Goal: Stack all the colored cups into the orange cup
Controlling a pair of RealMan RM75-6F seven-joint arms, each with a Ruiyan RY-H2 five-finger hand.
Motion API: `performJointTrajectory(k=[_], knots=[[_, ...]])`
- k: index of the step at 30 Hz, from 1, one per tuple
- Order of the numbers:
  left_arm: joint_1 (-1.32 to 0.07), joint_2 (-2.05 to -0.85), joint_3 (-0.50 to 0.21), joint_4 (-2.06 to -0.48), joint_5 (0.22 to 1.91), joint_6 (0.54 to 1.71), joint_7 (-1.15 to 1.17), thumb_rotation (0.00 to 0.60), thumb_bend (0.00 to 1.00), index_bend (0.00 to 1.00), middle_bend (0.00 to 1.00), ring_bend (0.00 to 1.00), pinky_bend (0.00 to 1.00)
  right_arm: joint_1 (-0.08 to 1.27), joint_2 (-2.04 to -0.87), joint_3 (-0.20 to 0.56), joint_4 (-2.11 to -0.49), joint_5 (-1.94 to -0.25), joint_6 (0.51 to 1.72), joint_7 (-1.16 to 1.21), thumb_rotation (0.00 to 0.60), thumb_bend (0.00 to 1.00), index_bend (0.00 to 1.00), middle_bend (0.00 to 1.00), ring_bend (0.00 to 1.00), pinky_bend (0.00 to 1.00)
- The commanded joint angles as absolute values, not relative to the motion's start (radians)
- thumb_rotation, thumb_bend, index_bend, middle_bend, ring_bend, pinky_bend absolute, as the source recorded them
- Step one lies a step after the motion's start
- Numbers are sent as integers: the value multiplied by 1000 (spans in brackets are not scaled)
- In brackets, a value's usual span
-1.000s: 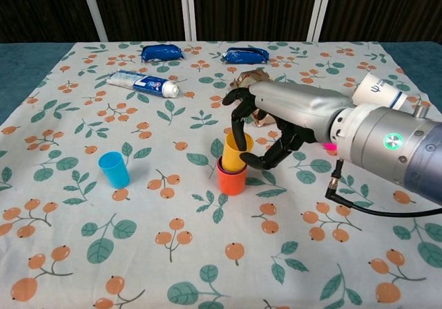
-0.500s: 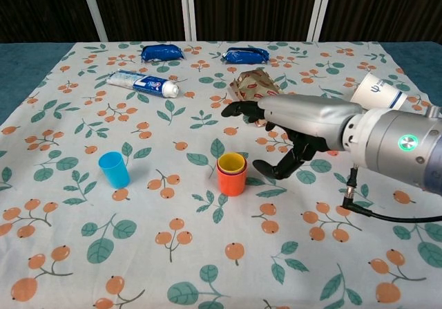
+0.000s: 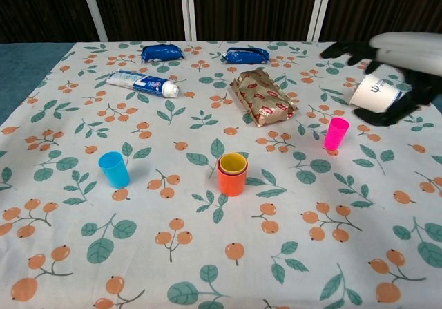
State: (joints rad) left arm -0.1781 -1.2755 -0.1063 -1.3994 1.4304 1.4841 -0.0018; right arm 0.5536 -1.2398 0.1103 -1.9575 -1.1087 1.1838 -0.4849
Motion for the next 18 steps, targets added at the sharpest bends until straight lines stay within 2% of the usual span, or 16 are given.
performJointTrajectory(k=[1,6,10,18], knots=[[-180,-1276,-99,-1407,1440,1480,11,600,62,34,35,0,30,419,-1168,19,-1941,-1213,1318,-398,600,478,41,56,98,152],[-186,-1272,-84,-1430,1458,1463,25,600,28,28,30,0,30,302,-1163,-50,-1833,-1323,1443,-282,600,452,39,54,93,137],[-204,-1259,-72,-1462,1473,1429,42,600,27,28,26,0,30,253,-1177,-69,-1750,-1387,1514,-234,600,411,39,54,86,126],[-339,-1216,-82,-1613,1476,1210,85,600,27,53,25,0,30,201,-1203,-65,-1658,-1411,1561,-156,600,410,39,54,86,126]])
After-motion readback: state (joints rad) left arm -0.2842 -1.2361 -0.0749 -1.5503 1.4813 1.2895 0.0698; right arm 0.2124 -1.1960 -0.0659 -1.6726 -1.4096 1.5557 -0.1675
